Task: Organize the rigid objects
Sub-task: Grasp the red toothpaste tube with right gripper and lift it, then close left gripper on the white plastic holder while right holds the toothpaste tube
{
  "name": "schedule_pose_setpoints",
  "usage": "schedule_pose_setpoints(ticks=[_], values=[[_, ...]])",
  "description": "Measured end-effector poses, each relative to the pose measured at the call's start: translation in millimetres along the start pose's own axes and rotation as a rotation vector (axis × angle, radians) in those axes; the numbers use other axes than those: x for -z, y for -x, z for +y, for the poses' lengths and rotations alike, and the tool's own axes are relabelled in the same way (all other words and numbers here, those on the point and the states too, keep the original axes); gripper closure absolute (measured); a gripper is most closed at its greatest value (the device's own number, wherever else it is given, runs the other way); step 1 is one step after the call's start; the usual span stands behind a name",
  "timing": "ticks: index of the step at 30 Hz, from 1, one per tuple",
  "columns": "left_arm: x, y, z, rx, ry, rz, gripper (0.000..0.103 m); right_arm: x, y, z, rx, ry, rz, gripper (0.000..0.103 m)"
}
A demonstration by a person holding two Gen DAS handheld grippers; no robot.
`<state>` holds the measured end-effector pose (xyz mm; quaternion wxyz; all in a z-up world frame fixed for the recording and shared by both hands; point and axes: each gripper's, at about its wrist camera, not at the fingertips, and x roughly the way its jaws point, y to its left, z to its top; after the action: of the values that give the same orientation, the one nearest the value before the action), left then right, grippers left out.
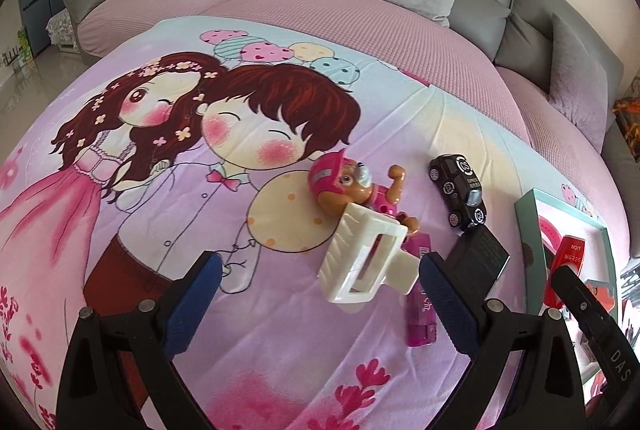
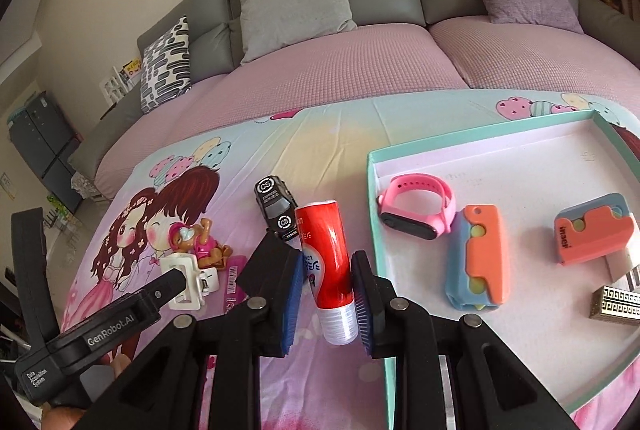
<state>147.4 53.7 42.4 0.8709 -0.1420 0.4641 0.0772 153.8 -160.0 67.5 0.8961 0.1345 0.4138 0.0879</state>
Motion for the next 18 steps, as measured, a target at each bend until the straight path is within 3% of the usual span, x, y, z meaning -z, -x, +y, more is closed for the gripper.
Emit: schedule_pose_setpoints(ticks=[8,15,18], values=[[5.1,-21.0,-19.8,-0.038,-0.072,0.022,0.004,-1.8,3.6,-9.4,-0.008,-0.032,-0.003,0.077],[6.7,-24.3,-18.6,-0.056,-0.072,0.024,0.005,-0.7,2.3,-11.3,-0.011,-0.044,0.007,0.077],[6.2,-23.5,-18.5,-0.035,-0.066,0.021,0.020,-0.8,0.9,-12.1,-0.014,-0.049,0.013,0.077]])
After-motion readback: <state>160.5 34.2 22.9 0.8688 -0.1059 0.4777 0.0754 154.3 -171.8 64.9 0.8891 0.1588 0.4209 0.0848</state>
